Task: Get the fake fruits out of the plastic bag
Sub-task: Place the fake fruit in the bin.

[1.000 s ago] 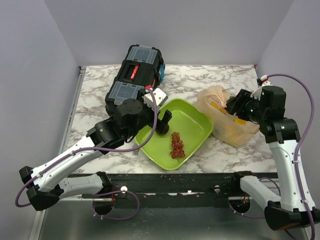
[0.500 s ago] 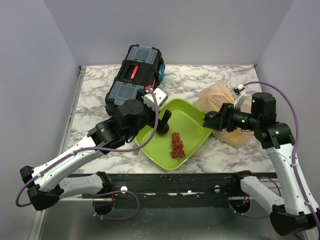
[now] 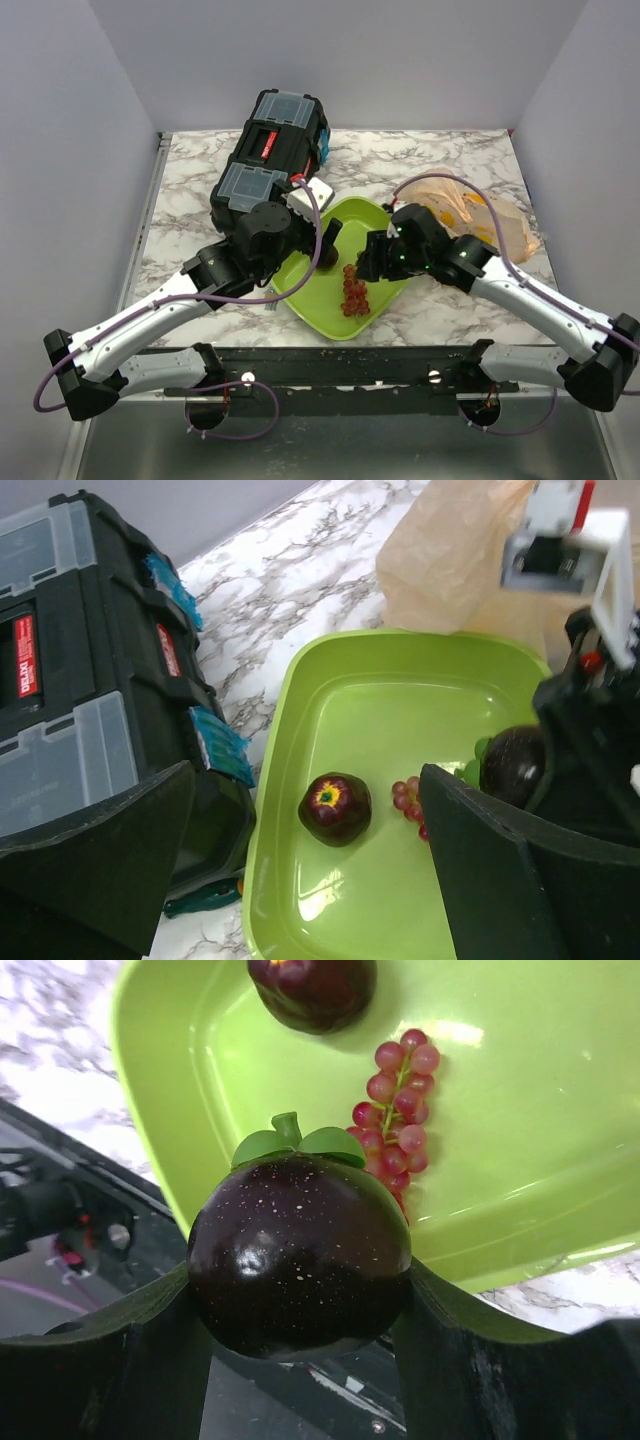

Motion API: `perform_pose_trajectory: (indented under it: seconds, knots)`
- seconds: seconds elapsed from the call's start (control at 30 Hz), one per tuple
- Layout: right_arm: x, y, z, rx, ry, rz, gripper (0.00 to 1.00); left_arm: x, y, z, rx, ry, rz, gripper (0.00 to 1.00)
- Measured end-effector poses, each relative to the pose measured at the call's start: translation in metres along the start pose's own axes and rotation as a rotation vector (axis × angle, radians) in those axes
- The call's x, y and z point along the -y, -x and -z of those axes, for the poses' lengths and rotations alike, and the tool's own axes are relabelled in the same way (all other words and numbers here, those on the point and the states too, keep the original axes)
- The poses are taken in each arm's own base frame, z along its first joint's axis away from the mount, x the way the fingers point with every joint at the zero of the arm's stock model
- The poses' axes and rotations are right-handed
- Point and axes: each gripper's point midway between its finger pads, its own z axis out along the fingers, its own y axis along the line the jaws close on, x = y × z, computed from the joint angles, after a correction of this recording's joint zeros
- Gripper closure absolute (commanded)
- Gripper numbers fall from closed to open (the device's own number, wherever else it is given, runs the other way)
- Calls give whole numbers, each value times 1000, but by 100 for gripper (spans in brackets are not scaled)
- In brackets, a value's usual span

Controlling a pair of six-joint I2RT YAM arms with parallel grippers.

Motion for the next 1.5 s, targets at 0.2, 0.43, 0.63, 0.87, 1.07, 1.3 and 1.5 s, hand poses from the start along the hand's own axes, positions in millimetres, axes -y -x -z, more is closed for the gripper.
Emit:
perform_pose_trajectory:
  seconds: [0.2,0.43,0.63,0.87,1.07,1.3,1.5]
  knots:
    - [11,-28,-47,-65,-199,52,83,-16,2,8,40,74,5,7]
    - [57,-34,-80,-75,-462,48,61,-28,24,27,146,108,36,7]
    - [61,-28,-86,-42,-484,35,53,-28,26,27,152,108,39,7]
    - [70,-41,-101,-86,-520,42,36,-27,26,27,154,102,41,7]
    - [72,-44,-106,-97,-526,44,18,-26,26,27,155,95,55,7]
    - [71,-45,-107,-103,-516,47,16,-26,26,27,155,95,56,7]
    - [53,-26,-92,-61,-459,49,22,-26,26,27,155,95,55,8]
